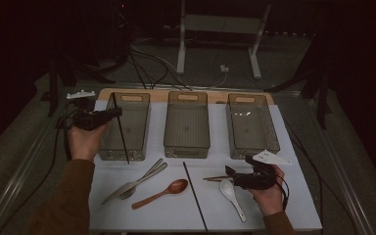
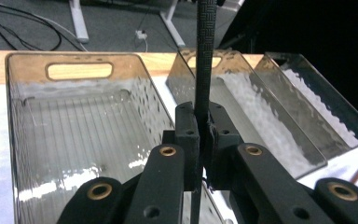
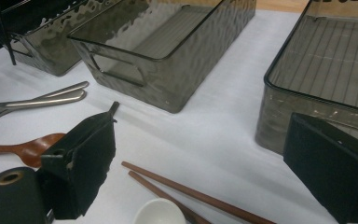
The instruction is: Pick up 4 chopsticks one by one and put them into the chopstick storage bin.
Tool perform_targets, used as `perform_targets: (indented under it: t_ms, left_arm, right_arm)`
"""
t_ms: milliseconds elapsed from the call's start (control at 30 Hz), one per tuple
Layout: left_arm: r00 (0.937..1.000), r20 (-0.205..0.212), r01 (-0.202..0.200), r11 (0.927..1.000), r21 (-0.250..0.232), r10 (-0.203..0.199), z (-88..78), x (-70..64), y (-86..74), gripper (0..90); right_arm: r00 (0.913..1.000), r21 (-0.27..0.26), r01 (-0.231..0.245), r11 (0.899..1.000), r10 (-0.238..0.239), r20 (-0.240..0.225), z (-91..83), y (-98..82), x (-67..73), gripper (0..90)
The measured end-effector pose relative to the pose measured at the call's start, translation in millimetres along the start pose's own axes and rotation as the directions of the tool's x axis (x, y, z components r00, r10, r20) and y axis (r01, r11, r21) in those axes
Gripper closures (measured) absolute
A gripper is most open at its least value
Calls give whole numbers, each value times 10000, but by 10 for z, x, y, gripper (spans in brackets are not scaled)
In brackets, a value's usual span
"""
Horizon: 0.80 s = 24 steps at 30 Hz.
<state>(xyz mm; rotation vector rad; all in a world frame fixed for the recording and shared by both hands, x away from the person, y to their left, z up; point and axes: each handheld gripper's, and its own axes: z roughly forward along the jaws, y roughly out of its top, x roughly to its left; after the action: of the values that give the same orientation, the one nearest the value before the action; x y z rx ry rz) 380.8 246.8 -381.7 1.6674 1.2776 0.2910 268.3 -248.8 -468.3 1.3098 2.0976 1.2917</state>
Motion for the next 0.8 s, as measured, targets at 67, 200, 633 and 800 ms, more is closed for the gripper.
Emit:
perform_targets:
  t_ms: [67, 200, 633, 800]
  left_arm:
    - [9999, -56, 85, 9998, -176, -86, 43, 33, 15, 866]
    - [9995, -190, 248, 9984, -499, -258, 140, 91, 32, 865]
    - [9924, -1044, 538, 9932, -1037, -646, 497, 244, 103, 860]
    - [9885, -1354, 570, 9951, -808, -676, 667, 282, 76, 856]
  right_arm:
    - [10000, -21, 35, 10000, -35, 30, -14, -12, -12, 96]
    - [9998, -27, 1, 10000, 0, 185, -43, -50, -50, 98]
    - [9993, -112, -109, 9999, 113, 360, -89, -98, -120, 101]
    - [9994, -89, -81, 9999, 84, 327, -85, -109, -115, 102]
